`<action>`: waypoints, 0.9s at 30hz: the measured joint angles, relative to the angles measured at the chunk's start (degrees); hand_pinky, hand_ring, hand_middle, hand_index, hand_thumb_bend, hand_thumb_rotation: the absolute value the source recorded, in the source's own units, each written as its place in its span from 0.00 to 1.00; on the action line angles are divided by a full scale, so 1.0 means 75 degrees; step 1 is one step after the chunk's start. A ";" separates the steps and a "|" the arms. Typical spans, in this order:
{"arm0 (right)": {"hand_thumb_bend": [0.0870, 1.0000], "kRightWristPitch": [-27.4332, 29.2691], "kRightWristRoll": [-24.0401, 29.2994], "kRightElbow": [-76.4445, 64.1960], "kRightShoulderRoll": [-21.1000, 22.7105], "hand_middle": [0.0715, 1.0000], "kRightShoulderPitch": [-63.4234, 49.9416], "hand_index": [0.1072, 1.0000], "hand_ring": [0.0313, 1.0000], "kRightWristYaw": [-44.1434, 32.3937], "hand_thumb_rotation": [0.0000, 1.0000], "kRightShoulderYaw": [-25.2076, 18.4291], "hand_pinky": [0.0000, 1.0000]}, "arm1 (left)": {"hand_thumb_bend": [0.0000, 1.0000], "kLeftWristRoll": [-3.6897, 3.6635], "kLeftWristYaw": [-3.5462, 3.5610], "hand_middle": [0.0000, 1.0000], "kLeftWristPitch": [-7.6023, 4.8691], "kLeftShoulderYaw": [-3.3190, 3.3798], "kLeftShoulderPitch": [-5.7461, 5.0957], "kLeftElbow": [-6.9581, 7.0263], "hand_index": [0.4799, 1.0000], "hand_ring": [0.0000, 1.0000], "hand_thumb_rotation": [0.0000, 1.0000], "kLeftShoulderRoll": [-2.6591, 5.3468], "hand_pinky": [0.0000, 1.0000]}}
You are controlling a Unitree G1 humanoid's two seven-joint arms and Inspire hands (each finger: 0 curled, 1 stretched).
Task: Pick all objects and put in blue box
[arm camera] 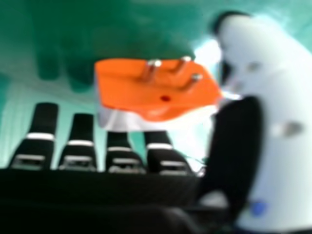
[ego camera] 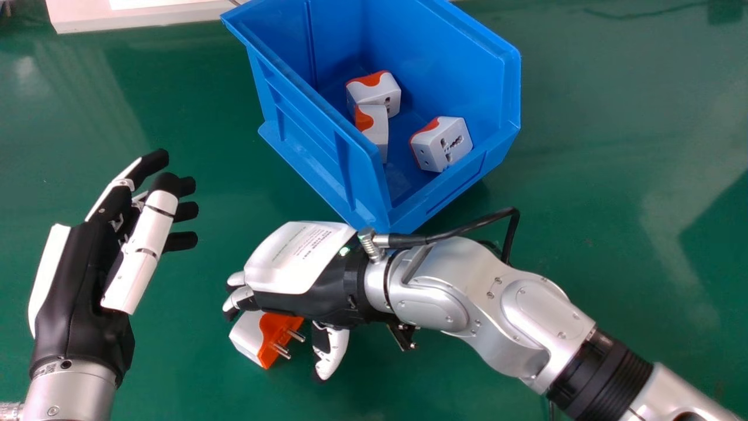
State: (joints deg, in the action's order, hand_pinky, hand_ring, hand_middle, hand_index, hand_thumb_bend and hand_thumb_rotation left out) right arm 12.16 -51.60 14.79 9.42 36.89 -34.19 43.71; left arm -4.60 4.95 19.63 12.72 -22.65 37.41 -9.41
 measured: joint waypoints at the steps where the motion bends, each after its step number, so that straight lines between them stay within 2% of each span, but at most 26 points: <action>1: 0.35 0.0023 -0.0005 0.0000 0.0003 0.92 0.0000 0.82 0.88 0.0001 0.26 0.0016 0.78 | 0.40 0.0001 -0.0003 0.80 0.0025 -0.0012 0.0002 0.0027 0.76 0.77 0.75 0.0004 0.69; 12: 0.31 0.0313 -0.0024 0.0209 0.0017 0.90 0.0228 0.80 0.86 0.0009 0.24 0.0166 0.74 | 0.40 0.0012 -0.0062 0.79 0.0296 -0.0076 0.0042 0.0237 0.76 0.76 0.75 0.0028 0.68; 27: 0.30 0.0331 -0.0103 0.0473 0.0018 0.90 0.0244 0.80 0.85 0.0263 0.26 0.0181 0.73 | 0.40 0.0013 -0.0098 0.79 0.0396 -0.0100 0.0009 0.0394 0.76 0.76 0.75 0.0130 0.67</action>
State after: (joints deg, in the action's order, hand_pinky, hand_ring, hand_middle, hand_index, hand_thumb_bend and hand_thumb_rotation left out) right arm 14.64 -52.37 18.34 9.56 38.71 -32.22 45.07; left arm -4.51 4.22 22.60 11.98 -22.58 40.37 -8.43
